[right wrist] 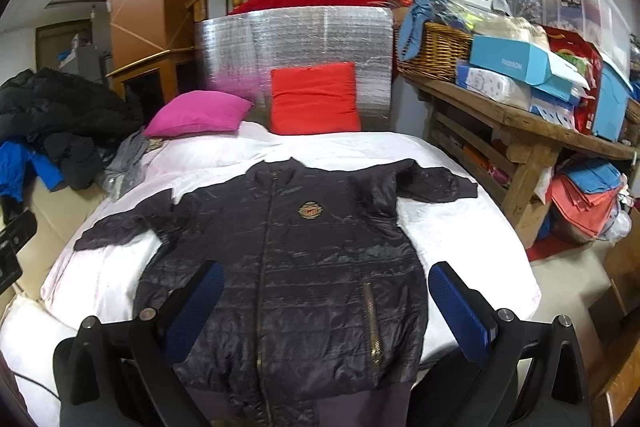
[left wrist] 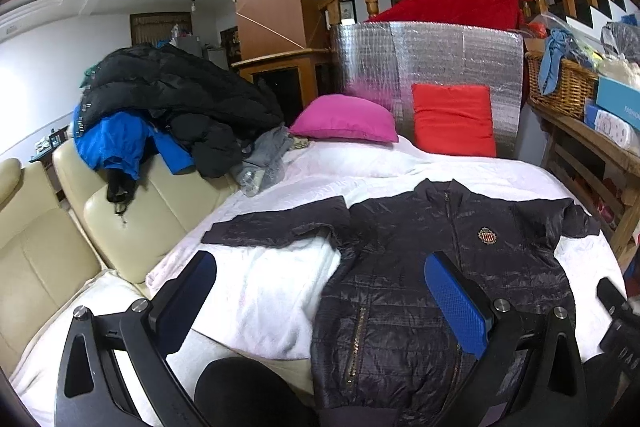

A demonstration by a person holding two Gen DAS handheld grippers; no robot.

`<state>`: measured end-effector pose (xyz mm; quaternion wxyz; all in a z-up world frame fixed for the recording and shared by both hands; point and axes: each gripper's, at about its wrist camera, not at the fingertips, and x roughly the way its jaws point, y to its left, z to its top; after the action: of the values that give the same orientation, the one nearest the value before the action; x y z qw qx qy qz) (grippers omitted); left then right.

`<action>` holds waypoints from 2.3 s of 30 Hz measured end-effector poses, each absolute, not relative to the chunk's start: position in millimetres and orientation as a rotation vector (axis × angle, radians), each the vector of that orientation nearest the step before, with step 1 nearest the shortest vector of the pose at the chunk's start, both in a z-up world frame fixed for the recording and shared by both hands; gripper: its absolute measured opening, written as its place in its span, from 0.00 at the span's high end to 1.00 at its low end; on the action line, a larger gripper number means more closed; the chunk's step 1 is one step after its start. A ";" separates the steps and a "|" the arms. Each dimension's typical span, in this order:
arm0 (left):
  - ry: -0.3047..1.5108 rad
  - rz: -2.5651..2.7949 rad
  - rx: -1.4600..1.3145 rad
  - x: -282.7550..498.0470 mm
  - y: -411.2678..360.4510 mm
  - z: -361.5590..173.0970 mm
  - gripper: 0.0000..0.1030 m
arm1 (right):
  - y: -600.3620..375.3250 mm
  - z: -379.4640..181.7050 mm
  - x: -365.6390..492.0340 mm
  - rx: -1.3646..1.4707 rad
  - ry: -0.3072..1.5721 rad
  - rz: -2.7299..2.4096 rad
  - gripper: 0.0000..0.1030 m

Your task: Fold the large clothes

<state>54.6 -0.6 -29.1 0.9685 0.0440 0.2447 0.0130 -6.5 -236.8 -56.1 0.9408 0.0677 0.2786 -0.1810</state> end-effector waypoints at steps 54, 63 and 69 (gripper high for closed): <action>0.677 0.059 0.102 355.7 -65.5 -188.7 0.00 | -481.0 -135.1 280.8 0.881 0.437 -0.031 0.75; 0.687 0.128 0.024 356.4 -17.3 -187.1 0.00 | -347.0 -209.0 320.0 0.809 0.809 0.233 0.37; 0.710 0.096 -0.002 357.5 -18.6 -190.7 0.00 | -339.4 -218.1 310.5 0.811 0.865 0.323 0.29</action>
<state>357.5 -18.6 -190.7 0.9365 -0.0010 0.3475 0.0471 310.5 -339.4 -218.1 0.8170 0.3806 0.4059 0.1516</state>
